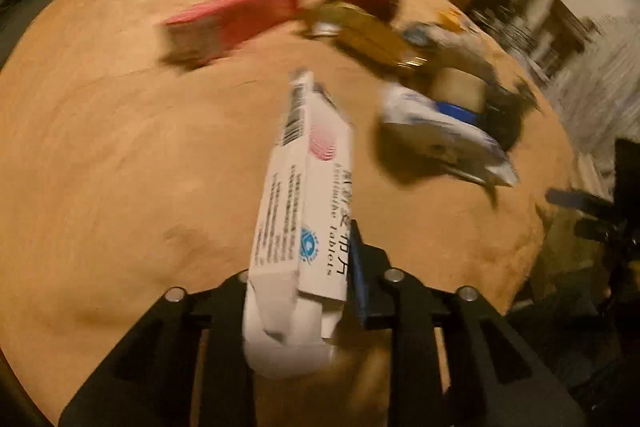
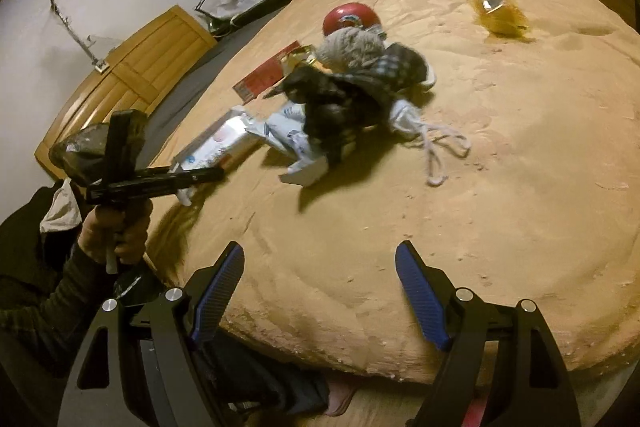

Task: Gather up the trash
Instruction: 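Grasp the white Ezetimibe Tablets box with the left tool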

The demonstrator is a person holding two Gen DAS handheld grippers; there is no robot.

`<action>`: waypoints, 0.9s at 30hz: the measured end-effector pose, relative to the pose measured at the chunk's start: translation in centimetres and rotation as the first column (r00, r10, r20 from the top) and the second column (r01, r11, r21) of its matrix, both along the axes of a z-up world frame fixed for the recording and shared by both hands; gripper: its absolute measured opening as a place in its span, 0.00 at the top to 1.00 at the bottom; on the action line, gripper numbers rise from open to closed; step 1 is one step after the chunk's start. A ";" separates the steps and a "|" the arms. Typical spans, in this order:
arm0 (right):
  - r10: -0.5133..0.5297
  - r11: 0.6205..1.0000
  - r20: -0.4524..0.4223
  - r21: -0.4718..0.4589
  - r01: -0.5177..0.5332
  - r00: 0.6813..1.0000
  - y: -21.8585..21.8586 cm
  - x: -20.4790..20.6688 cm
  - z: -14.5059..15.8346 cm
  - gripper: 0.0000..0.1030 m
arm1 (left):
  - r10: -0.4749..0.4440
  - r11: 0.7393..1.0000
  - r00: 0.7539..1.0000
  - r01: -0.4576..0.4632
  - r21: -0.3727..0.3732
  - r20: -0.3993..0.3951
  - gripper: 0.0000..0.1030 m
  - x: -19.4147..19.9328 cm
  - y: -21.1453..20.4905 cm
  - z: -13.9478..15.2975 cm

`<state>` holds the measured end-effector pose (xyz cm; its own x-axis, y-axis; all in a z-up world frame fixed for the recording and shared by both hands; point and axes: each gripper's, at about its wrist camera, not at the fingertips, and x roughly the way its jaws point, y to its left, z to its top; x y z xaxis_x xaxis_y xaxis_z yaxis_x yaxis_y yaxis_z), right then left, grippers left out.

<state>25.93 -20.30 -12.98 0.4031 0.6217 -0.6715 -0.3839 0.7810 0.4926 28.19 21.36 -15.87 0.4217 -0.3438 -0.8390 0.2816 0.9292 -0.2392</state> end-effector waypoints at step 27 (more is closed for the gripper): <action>0.387 0.786 0.074 -0.548 -0.287 0.919 17.6 10.0 0.7 0.37 | -0.081 0.945 0.989 0.037 0.326 0.122 0.14 2.6 0.2 0.4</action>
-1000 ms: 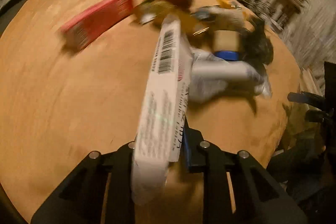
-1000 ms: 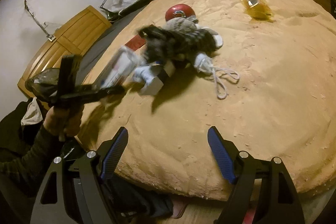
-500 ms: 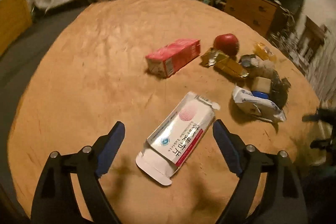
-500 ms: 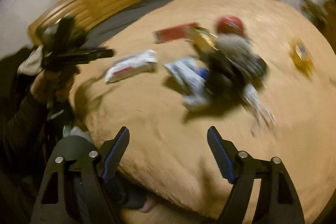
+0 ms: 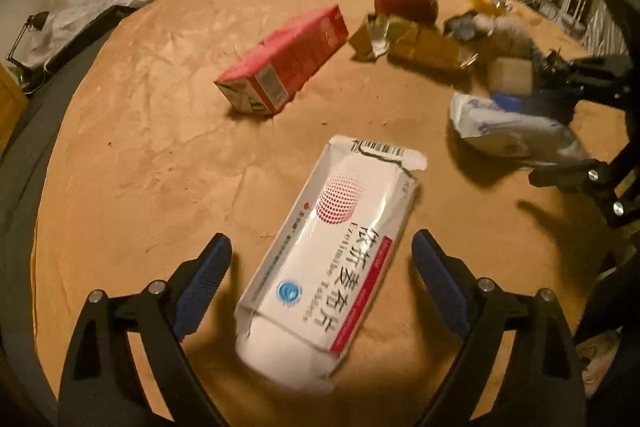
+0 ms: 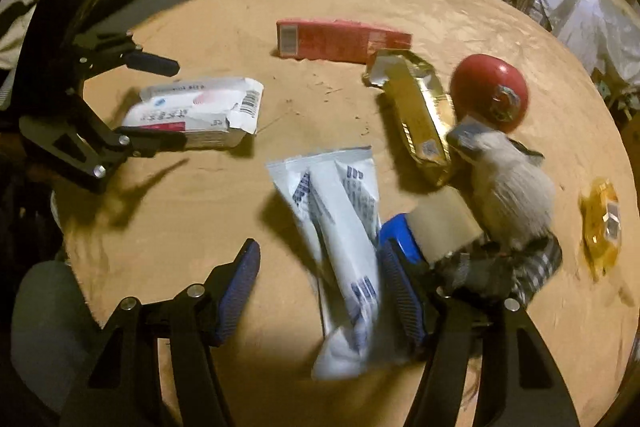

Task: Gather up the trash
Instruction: 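Grasp the white Ezetimibe Tablets box with the left tool, then grasp the white tube packet with the right tool while the left tool holds the box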

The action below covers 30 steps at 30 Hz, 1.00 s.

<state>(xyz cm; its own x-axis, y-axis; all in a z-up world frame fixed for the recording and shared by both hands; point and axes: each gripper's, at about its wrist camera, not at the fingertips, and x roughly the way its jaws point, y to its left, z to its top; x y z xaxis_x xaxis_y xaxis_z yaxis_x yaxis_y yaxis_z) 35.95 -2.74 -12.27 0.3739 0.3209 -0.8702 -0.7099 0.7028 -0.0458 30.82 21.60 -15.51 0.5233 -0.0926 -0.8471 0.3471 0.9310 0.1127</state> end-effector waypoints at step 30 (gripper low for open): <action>-0.209 0.494 -0.275 0.798 0.344 0.938 -15.6 -1.2 4.4 0.72 | 0.272 0.949 0.955 -0.245 -0.199 0.120 0.49 -5.5 -1.5 2.8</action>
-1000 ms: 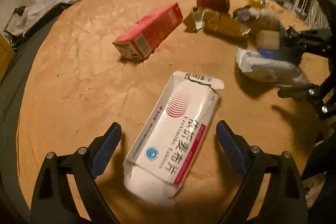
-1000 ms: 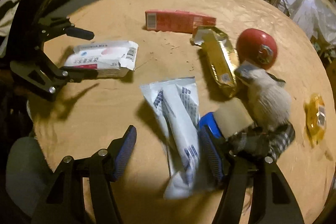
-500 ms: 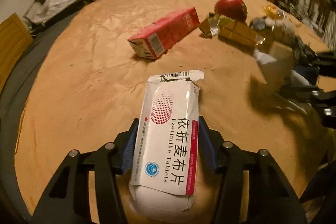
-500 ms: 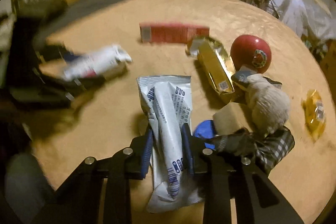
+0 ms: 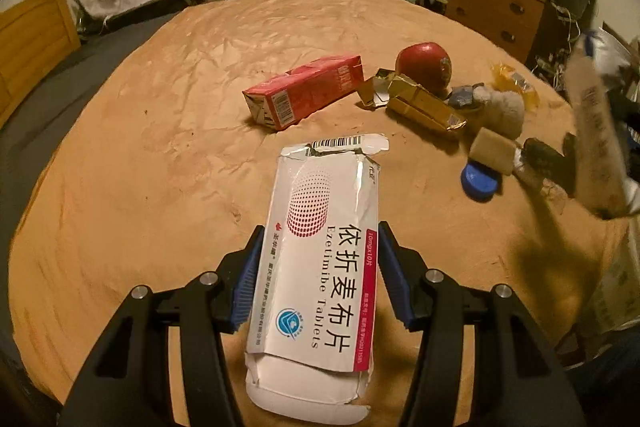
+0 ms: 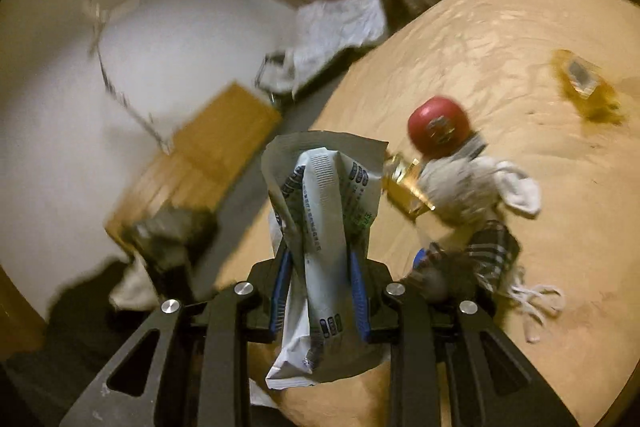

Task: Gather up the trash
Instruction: 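Grasp the white tube packet with the right tool while the left tool holds the box, then lift the box with the left tool while the right tool lifts its packet and plaid cloth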

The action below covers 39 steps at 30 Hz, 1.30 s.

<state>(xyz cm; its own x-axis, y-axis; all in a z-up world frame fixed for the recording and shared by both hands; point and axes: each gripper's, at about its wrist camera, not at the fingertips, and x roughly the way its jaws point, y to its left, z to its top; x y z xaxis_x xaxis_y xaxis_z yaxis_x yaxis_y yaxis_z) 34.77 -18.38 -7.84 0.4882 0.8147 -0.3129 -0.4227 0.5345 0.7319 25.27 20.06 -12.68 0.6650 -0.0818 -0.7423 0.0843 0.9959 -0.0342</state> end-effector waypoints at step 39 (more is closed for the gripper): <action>-0.233 0.714 0.242 -0.615 0.335 0.942 -4.6 -5.5 -0.2 0.66 | -0.099 0.993 0.994 0.095 -0.072 -0.053 0.46 -1.7 -7.5 -2.8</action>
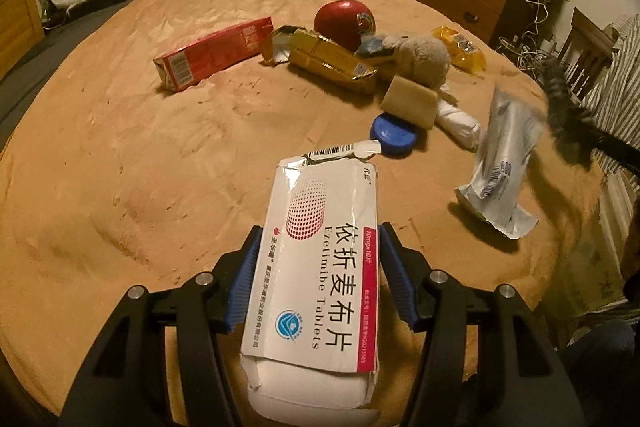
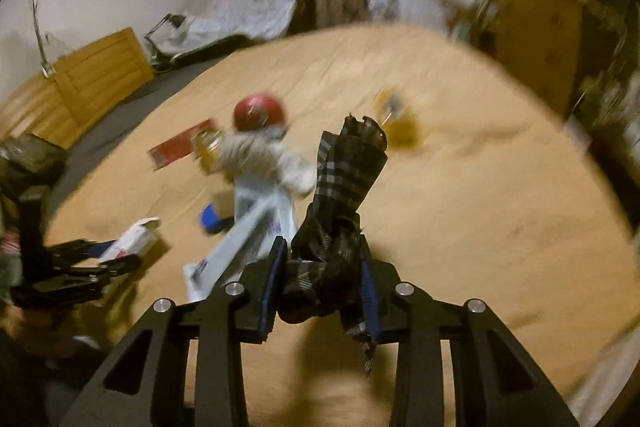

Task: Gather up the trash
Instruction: 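Lift the box with the left tool while the right tool lifts its packet and plaid cloth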

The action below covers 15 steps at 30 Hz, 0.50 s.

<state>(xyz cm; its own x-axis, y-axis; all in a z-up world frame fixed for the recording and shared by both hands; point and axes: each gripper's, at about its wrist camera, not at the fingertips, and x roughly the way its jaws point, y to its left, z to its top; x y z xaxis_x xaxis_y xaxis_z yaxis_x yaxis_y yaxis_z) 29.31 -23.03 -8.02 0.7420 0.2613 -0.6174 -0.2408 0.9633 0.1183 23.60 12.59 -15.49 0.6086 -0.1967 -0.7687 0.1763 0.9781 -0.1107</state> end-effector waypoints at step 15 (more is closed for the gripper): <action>0.042 0.999 0.234 -0.007 -0.042 0.971 4.2 -9.0 5.5 0.66 | 0.085 0.992 0.939 -0.111 0.061 0.332 0.46 -7.3 -5.6 10.0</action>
